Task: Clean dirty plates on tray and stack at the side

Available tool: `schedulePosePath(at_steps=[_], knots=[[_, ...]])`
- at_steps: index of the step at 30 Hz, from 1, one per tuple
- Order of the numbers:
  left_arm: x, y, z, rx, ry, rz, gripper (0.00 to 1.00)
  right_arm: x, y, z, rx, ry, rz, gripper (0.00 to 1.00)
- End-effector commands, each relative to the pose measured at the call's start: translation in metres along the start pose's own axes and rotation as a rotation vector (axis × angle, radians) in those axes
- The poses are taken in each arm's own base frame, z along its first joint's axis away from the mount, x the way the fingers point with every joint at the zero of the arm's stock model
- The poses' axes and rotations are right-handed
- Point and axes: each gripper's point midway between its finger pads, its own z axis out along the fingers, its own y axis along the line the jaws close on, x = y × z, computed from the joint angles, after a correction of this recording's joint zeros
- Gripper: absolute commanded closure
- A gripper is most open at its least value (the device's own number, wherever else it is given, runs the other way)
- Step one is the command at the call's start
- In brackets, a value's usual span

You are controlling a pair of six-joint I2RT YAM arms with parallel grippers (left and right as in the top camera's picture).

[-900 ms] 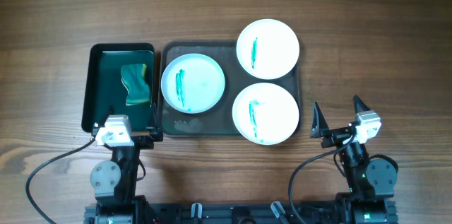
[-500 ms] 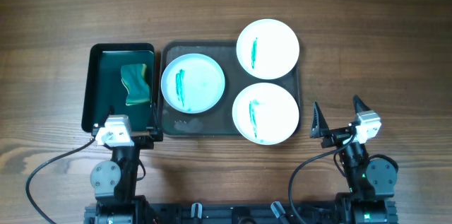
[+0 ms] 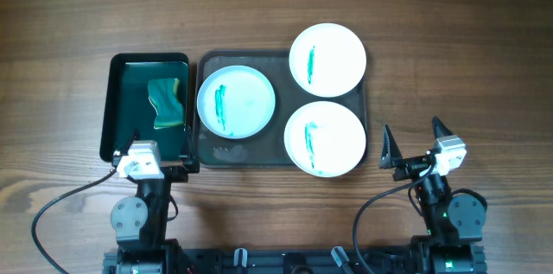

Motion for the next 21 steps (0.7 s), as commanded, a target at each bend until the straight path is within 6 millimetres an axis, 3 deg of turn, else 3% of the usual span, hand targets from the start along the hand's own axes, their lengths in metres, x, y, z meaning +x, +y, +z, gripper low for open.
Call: schedulePosePath(at_steps=[1, 21], knots=[[0.0026, 0.0031, 0.0004, -0.014, -0.002, -0.010, 0.00, -0.0026, -0.0021, -0.0005, 0.014, -0.013, 0.009, 0.00], [0.0024, 0.0027, 0.0004, -0.012, -0.003, -0.010, 0.00, -0.0028, -0.0024, -0.0005, 0.016, -0.014, 0.003, 0.00]])
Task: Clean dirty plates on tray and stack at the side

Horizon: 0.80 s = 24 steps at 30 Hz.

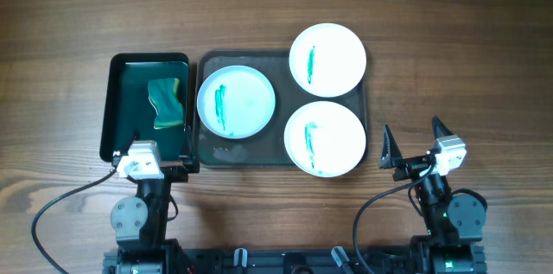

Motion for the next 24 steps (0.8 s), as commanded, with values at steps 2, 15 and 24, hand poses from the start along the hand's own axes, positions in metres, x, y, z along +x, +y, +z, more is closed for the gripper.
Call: schedulePosePath(at_steps=[2, 15, 24], knots=[[0.002, 0.000, 0.000, 0.006, -0.003, -0.010, 0.00, -0.003, -0.002, -0.001, 0.013, -0.013, 0.010, 0.00], [-0.021, -0.003, -0.006, -0.001, 0.045, -0.040, 0.00, -0.029, 0.000, -0.002, 0.016, 0.019, 0.010, 0.00], [-0.069, -0.007, 0.005, -0.029, 0.287, -0.056, 0.00, -0.068, 0.001, 0.027, 0.019, 0.275, 0.052, 0.00]])
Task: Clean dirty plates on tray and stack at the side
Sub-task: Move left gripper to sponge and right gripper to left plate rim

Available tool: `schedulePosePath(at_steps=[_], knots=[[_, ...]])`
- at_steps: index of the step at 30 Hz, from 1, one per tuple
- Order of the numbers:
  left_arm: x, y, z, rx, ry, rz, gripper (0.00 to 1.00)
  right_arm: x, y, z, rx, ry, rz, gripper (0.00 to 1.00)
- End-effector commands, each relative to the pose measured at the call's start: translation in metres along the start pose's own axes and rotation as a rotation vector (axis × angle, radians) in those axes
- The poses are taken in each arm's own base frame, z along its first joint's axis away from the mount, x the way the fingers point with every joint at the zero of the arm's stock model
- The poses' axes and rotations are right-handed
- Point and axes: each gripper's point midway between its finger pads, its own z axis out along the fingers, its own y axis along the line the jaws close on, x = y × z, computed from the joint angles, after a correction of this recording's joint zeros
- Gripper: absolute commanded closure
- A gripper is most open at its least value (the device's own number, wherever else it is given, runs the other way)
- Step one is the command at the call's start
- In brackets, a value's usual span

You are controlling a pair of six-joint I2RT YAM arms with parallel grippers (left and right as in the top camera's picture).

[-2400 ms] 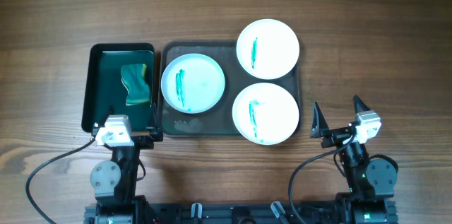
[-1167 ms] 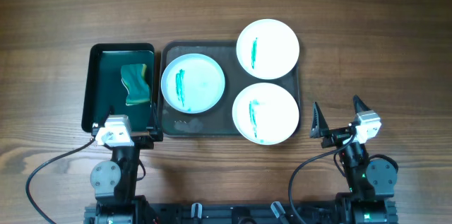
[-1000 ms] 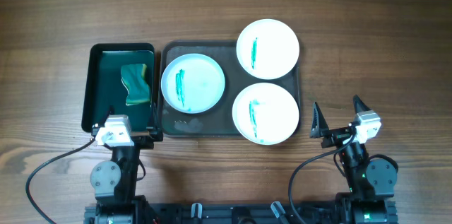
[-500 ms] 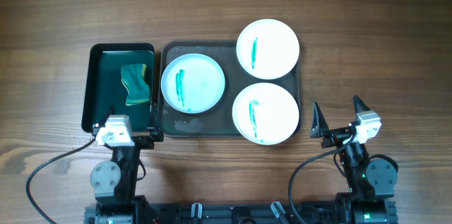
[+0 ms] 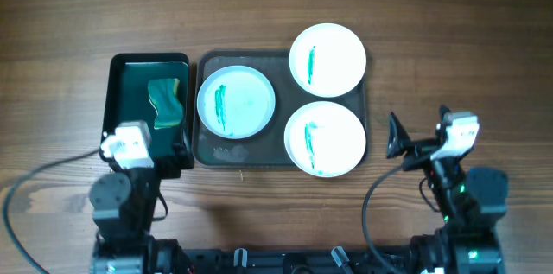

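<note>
A dark grey tray lies mid-table. On it are a light blue plate at the left and two white plates, one at the far right and one at the near right. Each carries a green smear. My left gripper hangs over the near edge of the black bin; its dark fingers merge with the bin, so their spread is unclear. To the right of the tray, level with the near white plate, my right gripper stands open and holds nothing.
A black bin sits left of the tray and holds a green sponge. Bare wooden tabletop surrounds the tray and bin. Cables run from both arm bases at the near edge.
Both arms have shifted. The left wrist now sits further left and further from the near edge, over the bin's near edge. The right gripper sits slightly right and further out. Plates and sponge are unmoved.
At the two earlier moments both arms stood still at the near edge, the right gripper open, with three smeared plates on the tray and the sponge in the bin. Now both arms have left those poses; nothing has been touched.
</note>
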Motion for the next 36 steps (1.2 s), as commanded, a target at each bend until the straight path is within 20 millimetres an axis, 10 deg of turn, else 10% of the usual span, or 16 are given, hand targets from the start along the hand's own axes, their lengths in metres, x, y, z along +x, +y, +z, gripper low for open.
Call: schedulePosePath(at_steps=[1, 11, 22, 36], knots=[[-0.031, -0.002, 0.003, -0.018, 0.093, -0.018, 0.00, -0.030, 0.001, 0.011, 0.006, 0.086, 0.019, 0.00], [-0.047, -0.006, 0.024, -0.127, 0.755, -0.176, 0.00, -0.047, 0.013, 0.043, -0.047, 0.628, 0.135, 0.00], [-0.003, -0.003, 0.068, -0.139, 1.006, -0.212, 0.00, -0.008, 0.036, 0.082, -0.169, 0.828, 0.290, 0.11], [-0.008, -0.004, 0.086, -0.122, 0.957, -0.211, 0.00, 0.053, 0.176, 0.162, -0.234, 1.007, 0.205, 0.48]])
